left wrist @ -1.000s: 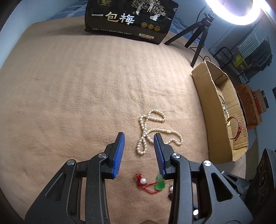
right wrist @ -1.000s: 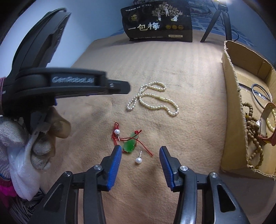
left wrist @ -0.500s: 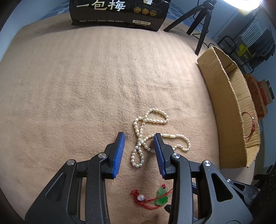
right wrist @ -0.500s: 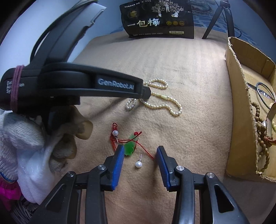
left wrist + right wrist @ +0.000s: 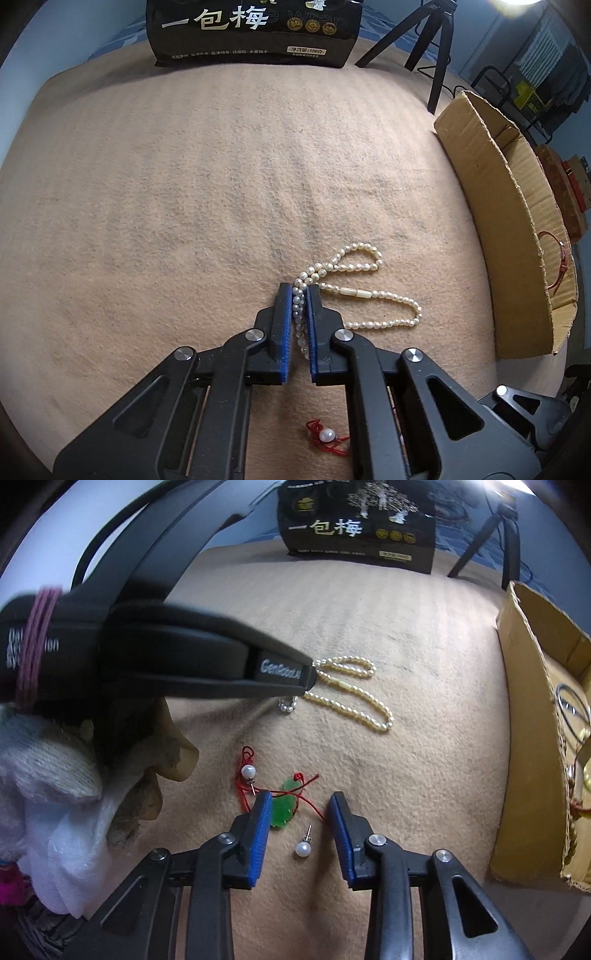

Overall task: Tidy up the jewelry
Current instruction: 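Close right tool on green jade pendant while left tool lifts pearl necklace, then carry pearl necklace in left tool while right tool carries pendant to box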

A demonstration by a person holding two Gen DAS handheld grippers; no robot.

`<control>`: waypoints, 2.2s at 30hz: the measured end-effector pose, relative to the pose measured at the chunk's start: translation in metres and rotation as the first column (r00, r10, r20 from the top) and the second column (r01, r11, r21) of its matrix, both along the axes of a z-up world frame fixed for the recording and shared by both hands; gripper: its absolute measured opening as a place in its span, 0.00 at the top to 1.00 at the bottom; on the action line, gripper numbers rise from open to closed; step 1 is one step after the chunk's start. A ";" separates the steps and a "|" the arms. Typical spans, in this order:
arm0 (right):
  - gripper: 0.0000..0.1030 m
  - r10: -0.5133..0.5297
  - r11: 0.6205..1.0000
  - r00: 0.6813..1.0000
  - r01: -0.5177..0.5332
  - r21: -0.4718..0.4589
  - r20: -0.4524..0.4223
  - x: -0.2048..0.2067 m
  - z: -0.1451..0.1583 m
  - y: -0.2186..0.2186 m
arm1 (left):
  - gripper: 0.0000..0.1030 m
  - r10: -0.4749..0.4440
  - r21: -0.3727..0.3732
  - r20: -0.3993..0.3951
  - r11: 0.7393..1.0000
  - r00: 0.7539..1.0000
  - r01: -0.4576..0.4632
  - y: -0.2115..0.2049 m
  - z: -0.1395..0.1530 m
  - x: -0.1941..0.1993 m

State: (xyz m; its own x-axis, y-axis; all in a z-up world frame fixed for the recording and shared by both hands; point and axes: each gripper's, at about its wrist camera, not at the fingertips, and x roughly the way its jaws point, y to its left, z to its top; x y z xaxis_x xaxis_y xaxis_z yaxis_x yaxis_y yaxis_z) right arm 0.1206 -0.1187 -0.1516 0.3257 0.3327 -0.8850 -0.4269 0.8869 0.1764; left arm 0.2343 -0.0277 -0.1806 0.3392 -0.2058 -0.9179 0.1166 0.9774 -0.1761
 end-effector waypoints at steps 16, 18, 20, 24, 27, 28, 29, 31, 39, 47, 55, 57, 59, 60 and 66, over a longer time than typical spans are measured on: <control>0.96 -0.003 1.000 1.000 0.003 0.017 0.022 -0.003 0.000 -0.004 | 0.95 0.037 -0.022 0.018 0.999 0.999 -0.036 0.022 0.012 -0.010; 0.96 -0.004 0.999 1.000 0.003 0.032 0.031 -0.005 0.005 -0.006 | 0.95 0.043 -0.028 0.024 0.999 0.999 -0.042 0.026 0.017 -0.012; 0.96 -0.007 0.999 0.999 0.005 0.045 0.042 -0.007 0.012 -0.006 | 0.95 0.052 -0.044 0.031 0.998 0.998 -0.050 0.031 0.022 -0.014; 0.96 -0.014 0.997 0.998 0.009 0.081 0.060 -0.008 0.023 -0.011 | 0.95 0.061 -0.056 0.047 0.997 0.997 -0.058 0.037 0.030 -0.017; 0.96 -0.019 0.995 0.997 0.012 0.096 0.071 -0.009 0.030 -0.015 | 0.95 0.069 -0.065 0.054 0.996 0.996 -0.065 0.039 0.036 -0.019; 0.96 -0.021 0.995 0.997 0.014 0.099 0.074 -0.009 0.030 -0.015 | 0.95 0.069 -0.067 0.059 0.996 0.996 -0.065 0.038 0.037 -0.019; 0.96 -0.024 0.995 0.997 0.016 0.102 0.078 -0.008 0.032 -0.016 | 0.95 0.068 -0.071 0.063 0.995 0.996 -0.063 0.037 0.039 -0.019; 0.96 -0.029 0.994 0.996 0.019 0.106 0.087 -0.007 0.035 -0.019 | 0.95 0.068 -0.081 0.071 0.995 0.995 -0.062 0.036 0.044 -0.021; 0.96 -0.050 0.993 0.989 0.035 0.109 0.139 -0.005 0.052 -0.031 | 0.95 0.069 -0.141 0.112 0.989 0.991 -0.053 0.032 0.068 -0.024; 0.96 -0.105 0.989 0.977 0.083 0.123 0.187 -0.003 0.081 -0.054 | 0.95 0.072 -0.199 0.185 0.979 0.980 -0.035 0.027 0.104 -0.026; 0.96 -0.206 0.974 0.952 0.177 0.142 0.225 0.010 0.109 -0.094 | 0.95 0.046 -0.252 0.247 0.968 0.968 0.018 0.007 0.134 -0.026; 0.96 -0.231 0.969 0.945 0.202 0.145 0.229 0.013 0.113 -0.105 | 0.95 0.033 -0.258 0.255 0.966 0.966 0.035 -0.002 0.137 -0.025; 0.96 -0.256 0.963 0.938 0.225 0.150 0.233 0.016 0.117 -0.115 | 0.95 0.020 -0.263 0.262 0.964 0.965 0.051 -0.011 0.139 -0.024; 0.96 -0.270 0.959 0.934 0.239 0.152 0.236 0.017 0.119 -0.120 | 0.95 0.014 -0.266 0.264 0.962 0.964 0.059 -0.016 0.140 -0.023; 0.96 -0.334 0.941 0.912 0.306 0.145 0.240 0.025 0.124 -0.150 | 0.95 -0.032 -0.281 0.281 0.953 0.959 0.114 -0.049 0.147 -0.022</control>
State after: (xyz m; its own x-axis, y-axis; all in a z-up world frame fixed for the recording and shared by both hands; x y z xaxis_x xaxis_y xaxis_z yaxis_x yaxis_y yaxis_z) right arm 0.1456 -0.2685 -0.0278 0.6416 0.2560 -0.7231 -0.1657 0.9667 0.1952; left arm 0.2127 -0.0764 -0.0333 0.5392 -0.4840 -0.6892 0.2687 0.8745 -0.4039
